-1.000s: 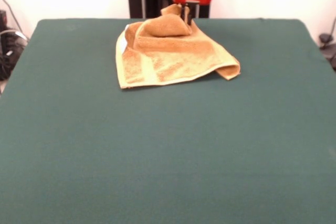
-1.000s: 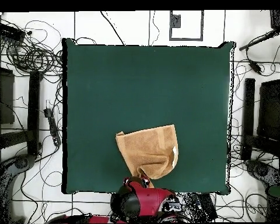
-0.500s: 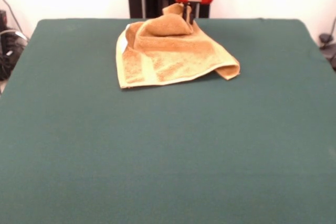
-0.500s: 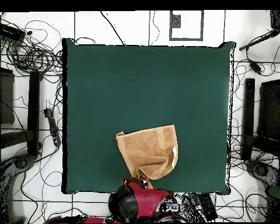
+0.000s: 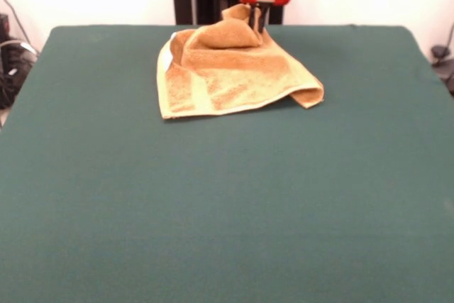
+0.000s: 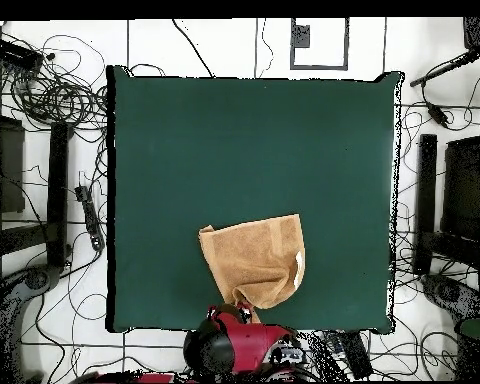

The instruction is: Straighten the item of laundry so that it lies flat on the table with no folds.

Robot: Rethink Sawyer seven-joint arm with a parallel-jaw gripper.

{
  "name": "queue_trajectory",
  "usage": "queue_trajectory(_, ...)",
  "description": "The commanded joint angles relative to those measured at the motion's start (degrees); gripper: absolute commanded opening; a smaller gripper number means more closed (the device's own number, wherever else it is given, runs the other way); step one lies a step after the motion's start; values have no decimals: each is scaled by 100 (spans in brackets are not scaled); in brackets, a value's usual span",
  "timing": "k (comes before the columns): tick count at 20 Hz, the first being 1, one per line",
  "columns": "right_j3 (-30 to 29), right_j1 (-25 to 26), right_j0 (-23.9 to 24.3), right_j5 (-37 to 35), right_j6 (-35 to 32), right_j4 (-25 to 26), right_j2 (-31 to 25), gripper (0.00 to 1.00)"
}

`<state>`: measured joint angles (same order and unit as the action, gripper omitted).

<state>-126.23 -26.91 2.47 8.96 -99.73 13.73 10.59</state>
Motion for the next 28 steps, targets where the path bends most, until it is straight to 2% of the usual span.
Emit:
queue_trajectory(1, 93, 379, -107, 334, -1330, -405, -338, 0)
queue_trajectory(11, -21, 305, -83, 270, -1359, -411, -393, 0)
queue_trajectory(20, -509, 680, 158, 1076, -1296, 155, -312, 0)
queue_trajectory(28, -616, 861, 83, 1371, -1241, 98, -191, 0)
